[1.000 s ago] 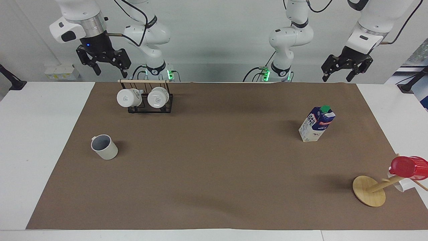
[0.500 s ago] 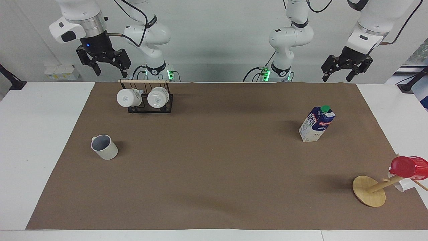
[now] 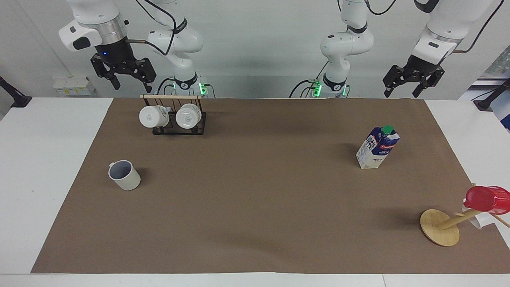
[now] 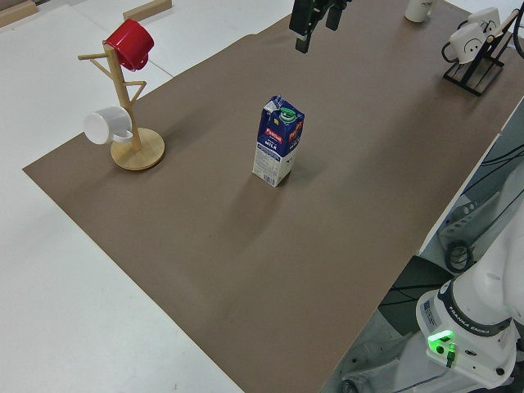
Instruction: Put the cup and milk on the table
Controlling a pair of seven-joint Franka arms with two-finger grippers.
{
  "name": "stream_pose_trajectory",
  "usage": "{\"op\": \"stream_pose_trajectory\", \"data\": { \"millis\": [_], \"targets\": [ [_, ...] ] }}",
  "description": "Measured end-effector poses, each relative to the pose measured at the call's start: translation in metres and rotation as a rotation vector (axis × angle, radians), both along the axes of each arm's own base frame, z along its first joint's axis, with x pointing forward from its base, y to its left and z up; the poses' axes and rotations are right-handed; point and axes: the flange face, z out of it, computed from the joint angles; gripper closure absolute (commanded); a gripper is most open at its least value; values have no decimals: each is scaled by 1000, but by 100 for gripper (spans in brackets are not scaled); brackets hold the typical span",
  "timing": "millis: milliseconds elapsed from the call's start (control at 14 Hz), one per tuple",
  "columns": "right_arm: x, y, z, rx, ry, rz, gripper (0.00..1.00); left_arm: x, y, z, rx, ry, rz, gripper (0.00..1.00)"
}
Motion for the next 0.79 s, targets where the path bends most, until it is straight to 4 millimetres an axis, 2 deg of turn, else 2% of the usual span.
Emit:
{"op": "stream_pose_trajectory", "data": {
  "millis": [786],
  "targets": [
    [0, -6, 0, 0, 1, -10, 0, 0, 0, 0, 0, 0, 0, 0]
  ]
}}
